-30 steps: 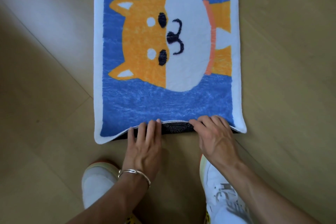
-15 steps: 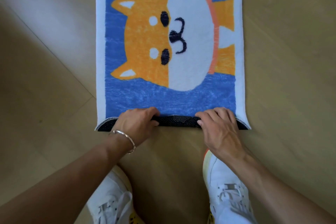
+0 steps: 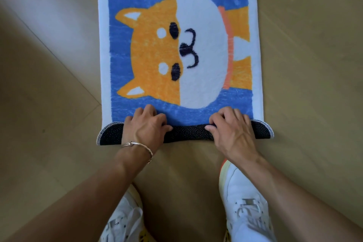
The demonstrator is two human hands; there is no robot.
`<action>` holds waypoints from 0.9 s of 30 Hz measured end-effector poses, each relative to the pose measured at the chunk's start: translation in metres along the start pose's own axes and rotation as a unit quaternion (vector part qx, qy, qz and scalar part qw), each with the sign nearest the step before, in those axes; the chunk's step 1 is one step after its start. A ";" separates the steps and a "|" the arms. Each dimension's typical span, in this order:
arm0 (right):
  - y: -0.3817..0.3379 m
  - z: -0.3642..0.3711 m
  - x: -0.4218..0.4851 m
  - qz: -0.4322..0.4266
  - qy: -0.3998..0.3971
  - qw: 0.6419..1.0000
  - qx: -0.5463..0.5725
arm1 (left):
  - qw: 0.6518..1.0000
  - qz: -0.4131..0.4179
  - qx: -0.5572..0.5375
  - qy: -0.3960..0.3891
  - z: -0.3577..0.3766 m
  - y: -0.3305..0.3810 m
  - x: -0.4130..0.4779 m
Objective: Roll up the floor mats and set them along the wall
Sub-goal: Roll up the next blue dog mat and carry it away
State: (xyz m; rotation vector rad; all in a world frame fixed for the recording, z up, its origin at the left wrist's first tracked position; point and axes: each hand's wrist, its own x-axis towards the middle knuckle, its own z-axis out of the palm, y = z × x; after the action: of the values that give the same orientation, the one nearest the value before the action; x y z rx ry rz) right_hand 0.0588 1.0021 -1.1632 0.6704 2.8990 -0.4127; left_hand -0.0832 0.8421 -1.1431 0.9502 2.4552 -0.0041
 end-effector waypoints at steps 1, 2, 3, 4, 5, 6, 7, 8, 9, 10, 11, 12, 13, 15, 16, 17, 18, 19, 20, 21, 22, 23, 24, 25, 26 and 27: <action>-0.003 0.002 0.000 0.003 0.019 1.000 -0.010 | 0.999 0.010 0.039 0.022 0.003 0.003 -0.002; -0.005 0.003 0.000 0.005 0.036 0.999 -0.021 | 0.996 0.021 0.068 0.050 0.006 0.006 -0.004; -0.008 0.004 -0.001 0.009 0.050 0.998 -0.029 | 0.994 0.028 0.078 0.068 0.010 0.009 -0.007; -0.011 0.005 -0.004 0.018 0.060 0.998 -0.032 | 0.994 0.032 0.068 0.084 0.014 0.011 -0.010; -0.014 0.008 -0.007 0.031 0.068 0.997 -0.027 | 0.992 0.043 0.059 0.102 0.019 0.009 -0.014; -0.017 0.010 -0.010 0.048 0.073 0.996 -0.014 | 0.991 0.059 0.050 0.114 0.026 0.005 -0.018; -0.019 0.013 -0.013 0.064 0.079 0.995 0.008 | 0.988 0.080 0.039 0.127 0.033 0.000 -0.022; -0.019 0.015 -0.014 0.076 0.083 0.993 0.034 | 0.984 0.112 0.031 0.134 0.038 -0.006 -0.025; -0.019 0.015 -0.015 0.083 0.082 0.991 0.064 | 0.980 0.146 0.030 0.135 0.041 -0.015 -0.026; -0.018 0.015 -0.014 0.084 0.076 0.989 0.092 | 0.973 0.182 0.036 0.135 0.042 -0.024 -0.027; -0.016 0.014 -0.011 0.083 0.067 0.988 0.115 | 0.967 0.212 0.050 0.131 0.042 -0.032 -0.028; -0.014 0.013 -0.010 0.085 0.054 0.986 0.133 | 0.962 0.232 0.071 0.126 0.041 -0.040 -0.029; -0.012 0.012 -0.006 0.088 0.041 0.985 0.144 | 0.959 0.237 0.098 0.121 0.039 -0.046 -0.030; -0.013 0.011 -0.002 0.092 0.028 0.985 0.142 | 0.961 0.206 0.148 0.110 0.036 -0.049 -0.032; -0.014 0.012 -0.002 0.091 0.025 0.986 0.136 | 0.965 0.182 0.161 0.098 0.035 -0.047 -0.033; -0.014 0.012 -0.002 0.085 0.021 0.988 0.130 | 0.969 0.159 0.166 0.088 0.035 -0.042 -0.033; -0.013 0.011 -0.004 0.074 0.019 0.990 0.122 | 0.973 0.137 0.171 0.068 0.034 -0.039 -0.031; -0.010 0.010 -0.006 0.054 0.021 0.992 0.108 | 0.977 0.121 0.173 0.044 0.032 -0.036 -0.027; -0.006 0.009 -0.008 0.027 0.021 0.995 0.090 | 0.978 0.116 0.172 0.016 0.028 -0.034 -0.023; -0.001 0.009 -0.012 -0.003 0.018 0.998 0.068 | 0.979 0.107 0.174 -0.014 0.022 -0.031 -0.020; 0.004 0.007 -0.014 -0.032 0.010 0.998 0.044 | 0.978 0.098 0.176 -0.046 0.017 -0.029 -0.016; 0.008 0.007 -0.016 -0.055 -0.001 0.998 0.018 | 0.979 0.083 0.171 -0.068 0.012 -0.027 -0.013; 0.010 0.007 -0.017 -0.068 -0.011 0.998 -0.010 | 0.981 0.069 0.159 -0.093 0.007 -0.026 -0.008; 0.011 0.008 -0.016 -0.070 -0.016 0.997 -0.036 | 0.982 0.053 0.144 -0.110 0.003 -0.024 -0.002; 0.009 0.010 -0.015 -0.064 -0.017 0.996 -0.057 | 0.983 0.038 0.128 -0.123 -0.001 -0.022 0.003; 0.008 0.011 -0.011 -0.060 -0.013 0.996 -0.071 | 0.984 0.029 0.123 -0.127 -0.003 -0.020 0.005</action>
State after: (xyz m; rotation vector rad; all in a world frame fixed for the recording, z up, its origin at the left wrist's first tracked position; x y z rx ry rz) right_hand 0.0734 1.0013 -1.1731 0.4688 2.9175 -0.2229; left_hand -0.1007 0.8303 -1.1458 1.0537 2.2235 -0.3921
